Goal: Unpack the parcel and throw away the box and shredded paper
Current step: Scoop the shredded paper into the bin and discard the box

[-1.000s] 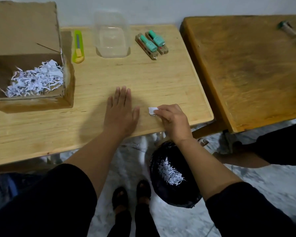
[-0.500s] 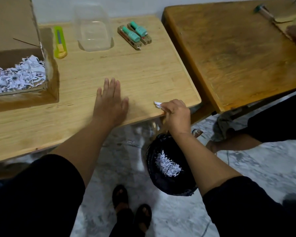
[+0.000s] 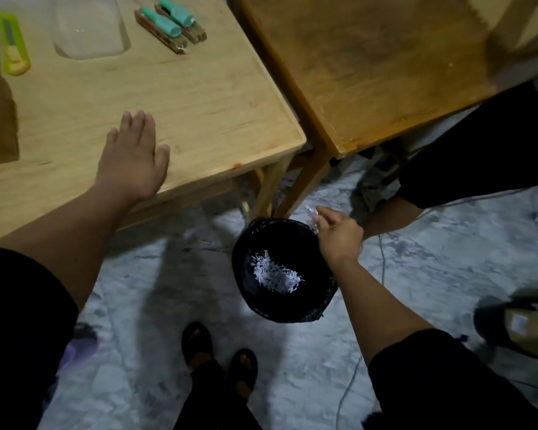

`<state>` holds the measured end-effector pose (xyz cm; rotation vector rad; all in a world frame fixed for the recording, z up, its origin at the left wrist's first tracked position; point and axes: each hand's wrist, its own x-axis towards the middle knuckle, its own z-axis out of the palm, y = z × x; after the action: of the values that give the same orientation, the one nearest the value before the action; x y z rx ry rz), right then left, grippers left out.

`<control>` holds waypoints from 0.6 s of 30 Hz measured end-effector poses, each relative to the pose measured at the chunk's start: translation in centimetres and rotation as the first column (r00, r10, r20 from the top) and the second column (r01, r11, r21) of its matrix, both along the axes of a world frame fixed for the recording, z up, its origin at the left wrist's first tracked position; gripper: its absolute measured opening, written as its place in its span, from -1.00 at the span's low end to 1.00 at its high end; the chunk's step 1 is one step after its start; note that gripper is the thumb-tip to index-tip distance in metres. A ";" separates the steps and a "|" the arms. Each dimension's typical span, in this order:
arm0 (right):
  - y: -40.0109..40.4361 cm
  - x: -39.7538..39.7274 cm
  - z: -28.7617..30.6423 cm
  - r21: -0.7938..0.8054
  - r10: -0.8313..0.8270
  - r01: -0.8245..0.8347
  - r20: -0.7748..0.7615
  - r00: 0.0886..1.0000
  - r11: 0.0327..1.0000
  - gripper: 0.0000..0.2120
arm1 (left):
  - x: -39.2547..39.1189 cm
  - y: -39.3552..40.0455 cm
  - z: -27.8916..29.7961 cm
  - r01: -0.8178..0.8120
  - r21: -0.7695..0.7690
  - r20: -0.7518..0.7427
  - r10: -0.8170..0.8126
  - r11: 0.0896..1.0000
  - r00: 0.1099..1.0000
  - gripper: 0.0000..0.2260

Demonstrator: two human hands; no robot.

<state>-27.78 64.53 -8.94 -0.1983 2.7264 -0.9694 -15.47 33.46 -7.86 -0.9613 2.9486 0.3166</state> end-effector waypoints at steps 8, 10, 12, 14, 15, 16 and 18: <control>1.7 0.2 -0.3 0.283 0.157 -0.239 0.281 0.947 0.929 -0.46 | -0.1 0.0 0.2 -0.016 0.014 0.014 0.016 1.000 1.000 -0.46; 1.1 0.2 0.4 0.336 0.274 -0.354 0.263 0.925 0.873 -0.46 | 0.0 0.3 0.5 -0.035 0.034 0.030 0.034 0.999 0.999 -0.47; -0.1 0.2 1.7 0.331 0.372 -0.424 0.210 0.904 0.843 -0.48 | 0.2 0.8 0.9 -0.045 0.058 0.048 0.042 0.997 0.998 -0.47; -1.8 0.2 3.3 0.320 0.453 -0.478 0.154 0.878 0.818 -0.50 | 0.5 1.3 1.4 -0.043 0.082 0.067 0.037 0.996 0.997 -0.47; -2.8 0.2 4.1 0.316 0.488 -0.505 0.137 0.862 0.803 -0.50 | 0.7 1.4 1.7 -0.042 0.095 0.081 0.035 0.995 0.996 -0.47; -3.7 0.2 4.9 0.312 0.516 -0.527 0.124 0.847 0.791 -0.51 | 0.9 1.6 2.1 -0.044 0.111 0.099 0.033 0.993 0.994 -0.47; -5.7 0.4 6.4 0.317 0.575 -0.569 0.086 0.814 0.758 -0.52 | 1.4 1.9 3.1 -0.046 0.132 0.125 0.030 0.990 0.992 -0.46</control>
<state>-27.43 58.80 -2.56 -0.9168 2.5213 -0.3280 -14.04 35.33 -4.81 -0.9831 2.7611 0.4356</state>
